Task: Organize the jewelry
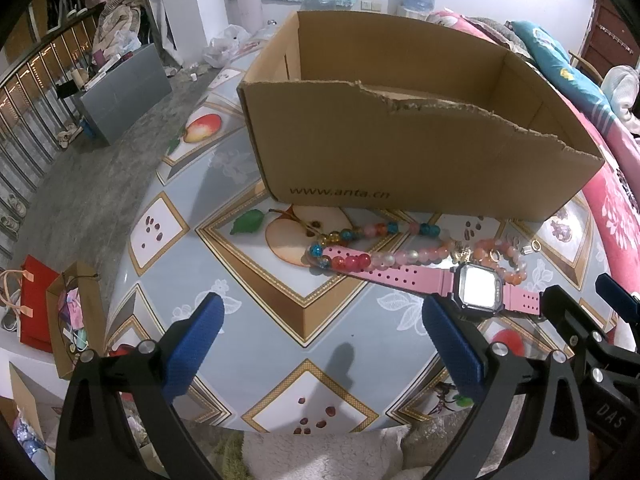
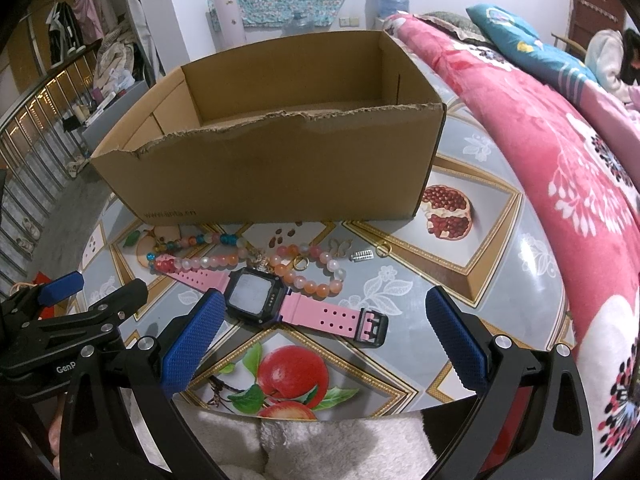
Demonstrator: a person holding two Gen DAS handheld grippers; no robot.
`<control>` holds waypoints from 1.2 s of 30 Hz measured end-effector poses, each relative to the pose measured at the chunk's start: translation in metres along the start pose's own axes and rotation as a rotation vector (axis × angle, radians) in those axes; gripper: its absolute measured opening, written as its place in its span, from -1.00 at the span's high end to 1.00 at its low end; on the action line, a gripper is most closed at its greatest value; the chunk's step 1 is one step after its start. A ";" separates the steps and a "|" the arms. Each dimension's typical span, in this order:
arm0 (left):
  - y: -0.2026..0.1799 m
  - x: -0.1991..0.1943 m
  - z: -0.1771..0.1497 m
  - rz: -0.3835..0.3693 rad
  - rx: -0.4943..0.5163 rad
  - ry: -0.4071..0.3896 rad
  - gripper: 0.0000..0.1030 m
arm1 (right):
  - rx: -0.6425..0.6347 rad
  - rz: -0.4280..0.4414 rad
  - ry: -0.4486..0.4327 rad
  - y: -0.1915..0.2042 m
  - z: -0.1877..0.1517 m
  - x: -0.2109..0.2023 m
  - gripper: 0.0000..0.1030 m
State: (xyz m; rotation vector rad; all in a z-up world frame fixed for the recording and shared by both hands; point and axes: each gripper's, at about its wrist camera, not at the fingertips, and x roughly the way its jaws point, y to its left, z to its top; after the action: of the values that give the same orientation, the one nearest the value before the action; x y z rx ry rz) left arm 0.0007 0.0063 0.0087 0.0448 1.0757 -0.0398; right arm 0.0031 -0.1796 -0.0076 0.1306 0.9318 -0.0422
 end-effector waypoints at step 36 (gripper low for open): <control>0.002 -0.009 0.002 0.011 -0.005 -0.033 -0.89 | 0.003 0.001 -0.014 0.005 0.005 -0.001 -0.87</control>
State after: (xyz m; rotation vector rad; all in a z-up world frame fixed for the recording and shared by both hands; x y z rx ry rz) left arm -0.0016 0.0084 0.0177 0.0447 1.0421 -0.0279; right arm 0.0068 -0.1749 -0.0029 0.1331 0.9173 -0.0435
